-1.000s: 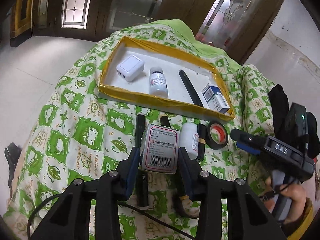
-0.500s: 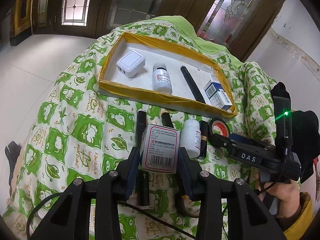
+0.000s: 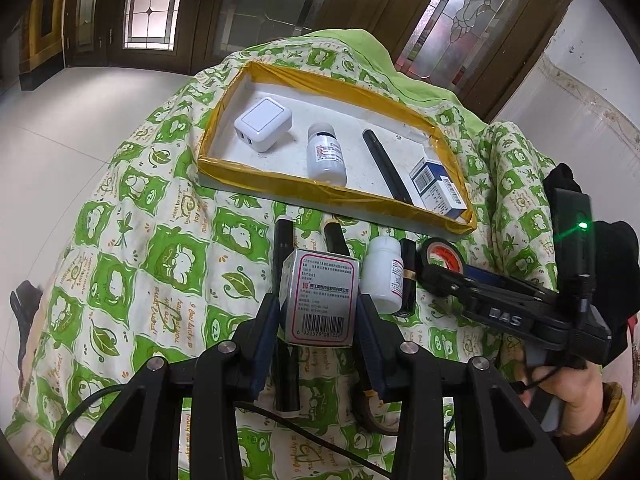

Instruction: Organize rigid objects

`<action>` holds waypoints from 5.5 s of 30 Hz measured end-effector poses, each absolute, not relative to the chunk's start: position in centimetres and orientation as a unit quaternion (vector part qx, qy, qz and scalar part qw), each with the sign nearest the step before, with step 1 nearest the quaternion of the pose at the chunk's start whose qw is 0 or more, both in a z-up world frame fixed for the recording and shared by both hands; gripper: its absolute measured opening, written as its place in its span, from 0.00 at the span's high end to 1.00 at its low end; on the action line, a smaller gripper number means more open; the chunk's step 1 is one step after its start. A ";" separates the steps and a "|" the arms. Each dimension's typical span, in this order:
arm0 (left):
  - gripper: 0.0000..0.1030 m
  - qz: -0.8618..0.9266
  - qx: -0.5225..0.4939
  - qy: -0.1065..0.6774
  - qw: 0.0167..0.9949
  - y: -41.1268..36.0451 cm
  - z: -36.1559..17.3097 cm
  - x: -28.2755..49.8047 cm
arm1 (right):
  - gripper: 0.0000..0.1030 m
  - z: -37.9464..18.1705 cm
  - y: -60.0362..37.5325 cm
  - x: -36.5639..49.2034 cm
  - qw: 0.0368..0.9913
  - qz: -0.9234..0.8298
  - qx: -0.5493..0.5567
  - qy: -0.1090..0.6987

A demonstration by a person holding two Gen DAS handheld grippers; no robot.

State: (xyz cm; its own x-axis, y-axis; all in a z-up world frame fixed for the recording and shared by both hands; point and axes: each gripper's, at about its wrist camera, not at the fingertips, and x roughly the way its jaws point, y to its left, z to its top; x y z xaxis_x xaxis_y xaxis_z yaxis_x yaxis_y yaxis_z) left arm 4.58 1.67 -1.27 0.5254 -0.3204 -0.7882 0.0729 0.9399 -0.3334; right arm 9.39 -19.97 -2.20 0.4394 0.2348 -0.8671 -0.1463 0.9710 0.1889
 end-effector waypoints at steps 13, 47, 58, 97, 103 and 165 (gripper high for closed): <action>0.60 -0.115 -0.132 0.471 0.864 1.9 -1.1 4.4 | 0.40 -3.1 -18.8 6.6 0.819 0.128 0.030 0.559; 0.60 -0.113 -0.140 0.459 0.870 2.2 -0.5 4.1 | 0.40 0.2 -20.0 6.1 0.835 0.170 0.098 0.515; 0.60 -0.117 -0.157 0.458 0.867 2.6 -0.1 4.4 | 0.40 0.6 -19.8 5.9 0.835 0.176 0.100 0.511; 0.60 -0.107 -0.130 0.468 0.867 3.4 1.8 15.6 | 0.40 3.0 -18.6 11.7 0.845 0.190 0.107 0.488; 0.60 -0.110 -0.119 0.485 0.860 2.4 0.7 17.3 | 0.40 2.9 -18.2 14.1 0.845 0.190 0.113 0.486; 0.23 -0.068 -0.251 0.472 0.842 5.7 -1.9 5.8 | 0.26 0.9 -19.2 10.3 0.849 0.187 0.159 0.468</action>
State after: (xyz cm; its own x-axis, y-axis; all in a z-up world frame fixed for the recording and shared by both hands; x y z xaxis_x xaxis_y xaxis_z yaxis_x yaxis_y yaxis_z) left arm 5.81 5.72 -1.93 0.5454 -0.3524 -0.7605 -0.1218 0.8643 -0.4879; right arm 10.29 -19.20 0.90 0.4919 0.4658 -0.7356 -0.1682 0.8798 0.4446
